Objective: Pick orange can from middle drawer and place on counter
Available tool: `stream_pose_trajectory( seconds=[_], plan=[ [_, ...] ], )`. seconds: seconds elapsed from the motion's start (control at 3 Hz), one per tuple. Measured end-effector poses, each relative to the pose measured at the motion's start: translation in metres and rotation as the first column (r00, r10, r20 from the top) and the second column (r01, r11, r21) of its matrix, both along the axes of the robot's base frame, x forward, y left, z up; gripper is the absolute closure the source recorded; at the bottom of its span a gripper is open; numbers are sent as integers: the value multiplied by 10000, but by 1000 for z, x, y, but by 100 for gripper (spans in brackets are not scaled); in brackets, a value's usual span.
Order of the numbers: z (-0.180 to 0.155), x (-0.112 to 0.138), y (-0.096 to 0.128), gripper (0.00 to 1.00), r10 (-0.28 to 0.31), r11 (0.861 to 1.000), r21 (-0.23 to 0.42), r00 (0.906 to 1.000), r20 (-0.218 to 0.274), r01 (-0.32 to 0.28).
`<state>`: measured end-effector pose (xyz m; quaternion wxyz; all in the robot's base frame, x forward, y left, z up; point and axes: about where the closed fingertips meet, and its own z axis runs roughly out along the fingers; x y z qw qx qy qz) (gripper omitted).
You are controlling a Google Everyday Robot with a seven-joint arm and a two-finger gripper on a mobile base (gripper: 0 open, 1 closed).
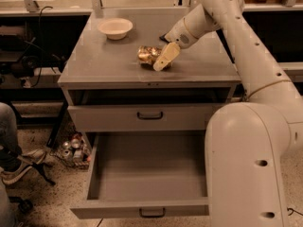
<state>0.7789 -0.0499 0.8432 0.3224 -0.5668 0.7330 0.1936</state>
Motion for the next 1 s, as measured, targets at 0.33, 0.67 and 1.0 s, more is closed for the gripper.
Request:
stream_pose_trajectory(
  seconds=[0.33,0.67,1.0],
  plan=[
    [16,-1,-24,0,-458,9988,201,9981,410,450],
    [40,-14,-71,0,-1448,9890,442,9841,1030,1409],
    [52,-42,-116,0,-2339,9714,752,9622,1398,2252]
  ],
)
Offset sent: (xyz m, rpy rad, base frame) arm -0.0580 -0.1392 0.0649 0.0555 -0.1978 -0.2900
